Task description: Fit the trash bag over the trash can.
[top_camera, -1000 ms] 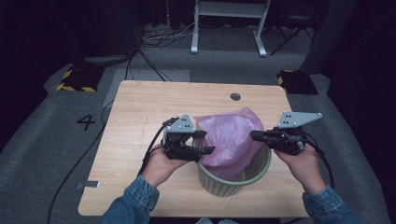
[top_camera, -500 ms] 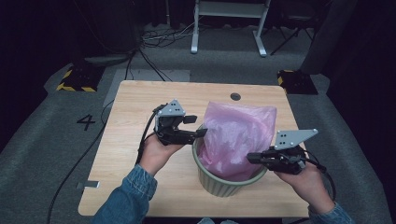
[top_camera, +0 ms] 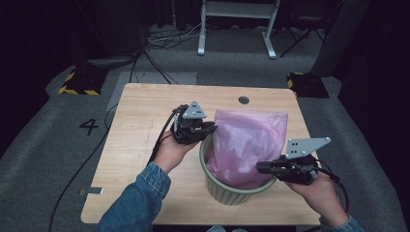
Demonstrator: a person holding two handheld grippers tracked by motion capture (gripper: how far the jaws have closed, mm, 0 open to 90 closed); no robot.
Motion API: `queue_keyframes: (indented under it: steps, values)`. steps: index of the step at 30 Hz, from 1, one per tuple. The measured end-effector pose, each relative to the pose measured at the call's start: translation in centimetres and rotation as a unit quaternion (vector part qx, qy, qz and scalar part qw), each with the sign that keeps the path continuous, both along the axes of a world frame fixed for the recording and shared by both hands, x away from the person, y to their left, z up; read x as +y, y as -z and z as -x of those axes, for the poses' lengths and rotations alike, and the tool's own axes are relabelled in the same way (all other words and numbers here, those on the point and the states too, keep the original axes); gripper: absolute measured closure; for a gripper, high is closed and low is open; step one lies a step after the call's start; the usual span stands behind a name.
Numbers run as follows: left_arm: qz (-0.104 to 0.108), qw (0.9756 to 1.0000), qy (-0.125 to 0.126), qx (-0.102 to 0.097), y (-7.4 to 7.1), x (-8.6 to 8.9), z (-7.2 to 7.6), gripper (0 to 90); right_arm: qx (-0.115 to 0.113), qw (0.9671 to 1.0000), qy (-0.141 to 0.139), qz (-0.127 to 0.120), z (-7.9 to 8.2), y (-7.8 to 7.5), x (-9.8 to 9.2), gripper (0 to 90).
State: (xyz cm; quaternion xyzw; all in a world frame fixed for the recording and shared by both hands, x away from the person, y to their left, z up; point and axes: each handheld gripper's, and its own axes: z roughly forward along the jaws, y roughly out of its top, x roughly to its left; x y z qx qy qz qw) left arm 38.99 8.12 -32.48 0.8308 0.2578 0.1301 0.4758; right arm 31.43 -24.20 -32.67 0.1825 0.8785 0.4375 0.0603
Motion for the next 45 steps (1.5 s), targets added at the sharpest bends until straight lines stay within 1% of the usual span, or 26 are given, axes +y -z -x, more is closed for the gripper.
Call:
queue_keyframes:
  steps: [1, 2, 3, 4, 5, 7, 8, 9, 11, 13, 14, 15, 17, 20, 21, 24, 28, 31, 33, 34, 37, 38, 39, 41, 43, 45]
  values:
    - [0.012, 0.9999, 0.005, -0.006, -0.1, 0.3, 0.3, 89.9, 0.000, 1.0000, 0.002, -0.001, 0.0, 0.0, -0.1, 83.3]
    - [0.021, 0.9997, 0.010, -0.006, -0.3, 0.6, 0.6, 89.8, 0.001, 1.0000, 0.007, -0.004, 0.0, 0.0, -0.3, 81.7]
    - [0.026, 0.9995, 0.013, -0.009, -0.4, 0.8, 0.9, 89.9, 0.001, 0.9998, 0.015, -0.013, 0.0, -0.1, -0.6, 77.5]
    - [0.028, 0.9994, 0.018, -0.013, -0.6, 0.9, 1.3, 89.9, 0.001, 0.9998, 0.015, -0.013, 0.0, -0.1, -0.6, 77.5]
    - [0.032, 0.9990, 0.024, -0.017, -0.8, 1.0, 1.8, 89.9, -0.003, 0.9997, 0.019, -0.016, 0.0, -0.2, -0.8, 73.4]
    - [0.032, 0.9983, 0.038, -0.031, -1.1, 1.0, 3.0, 89.9, -0.008, 0.9992, 0.030, -0.024, 0.0, -0.6, -1.2, 68.0]
    - [0.030, 0.9980, 0.042, -0.036, -1.1, 0.9, 3.4, 89.9, -0.012, 0.9985, 0.040, -0.036, 0.0, -1.1, -1.6, 61.0]
    - [0.028, 0.9975, 0.050, -0.042, -1.2, 0.8, 3.9, 89.9, -0.012, 0.9985, 0.040, -0.036, 0.0, -1.1, -1.6, 61.0]
    - [0.022, 0.9965, 0.064, -0.048, -1.3, 0.8, 4.9, 89.9, -0.017, 0.9973, 0.046, -0.054, -0.1, -1.7, -2.0, 57.5]
    - [0.019, 0.9957, 0.076, -0.048, -1.2, 0.8, 5.8, 89.9, -0.021, 0.9951, 0.057, -0.078, -0.3, -2.3, -2.6, 55.7]
    - [0.018, 0.9954, 0.083, -0.046, -1.1, 0.8, 6.3, 89.9, -0.021, 0.9939, 0.067, -0.085, -0.4, -2.5, -2.9, 54.6]
    - [0.013, 0.9949, 0.089, -0.046, -1.0, 0.8, 6.6, 89.9, -0.022, 0.9930, 0.077, -0.087, -0.6, -2.6, -3.0, 53.0]
    - [0.004, 0.9940, 0.100, -0.044, -0.7, 0.6, 7.4, 90.0, -0.032, 0.9914, 0.098, -0.081, -1.1, -2.8, -3.1, 49.9]
    - [-0.005, 0.9927, 0.114, -0.040, -0.2, 0.3, 8.2, 89.9, -0.031, 0.9889, 0.122, -0.079, -2.5, -2.6, -3.1, 45.6]
    - [-0.007, 0.9924, 0.117, -0.040, 0.0, 0.3, 8.3, 89.9, -0.027, 0.9880, 0.131, -0.077, -3.1, -2.5, -3.1, 45.2]
    - [-0.008, 0.9916, 0.126, -0.031, 0.3, 0.1, 8.6, 89.9, -0.011, 0.9873, 0.137, -0.079, -4.8, -2.4, -2.8, 45.3]
    - [-0.003, 0.9900, 0.140, -0.018, 0.6, 0.0, 8.9, 89.9, -0.015, 0.9881, 0.140, -0.061, -6.7, -2.8, -1.7, 47.2]
    - [0.003, 0.9885, 0.151, -0.011, 0.8, 0.1, 9.1, 89.9, -0.011, 0.9884, 0.144, -0.048, -8.1, -3.0, -0.9, 50.5]
    - [0.007, 0.9877, 0.156, -0.009, 0.8, 0.1, 9.3, 89.8, -0.004, 0.9898, 0.137, -0.037, -8.7, -2.9, -0.2, 57.6]
    - [0.010, 0.9876, 0.156, -0.008, 0.8, 0.2, 9.4, 89.8, -0.002, 0.9909, 0.132, -0.028, -8.8, -2.8, 0.2, 63.4]
    - [0.015, 0.9869, 0.160, -0.011, 0.7, 0.5, 9.6, 89.5, -0.016, 0.9937, 0.111, 0.006, -8.6, -2.5, 1.3, 81.4]
    - [0.018, 0.9870, 0.159, -0.014, 0.6, 0.6, 9.6, 88.2, -0.022, 0.9940, 0.106, 0.015, -8.4, -2.5, 1.6, 85.9]
    - [0.024, 0.9872, 0.157, -0.015, 0.5, 0.8, 9.5, 84.0, -0.030, 0.9941, 0.102, 0.020, -8.0, -2.4, 1.8, 88.8]
    - [0.030, 0.9880, 0.150, -0.021, 0.2, 1.2, 9.3, 76.3, -0.040, 0.9947, 0.092, 0.020, -7.4, -2.5, 1.9, 89.6]
    - [0.041, 0.9886, 0.142, -0.028, -0.3, 1.6, 9.1, 70.5, -0.043, 0.9955, 0.082, 0.018, -6.7, -2.5, 2.0, 89.6]
    - [0.052, 0.9889, 0.135, -0.033, -0.8, 1.9, 8.8, 67.7, -0.049, 0.9962, 0.071, 0.016, -6.0, -2.4, 2.2, 89.6]
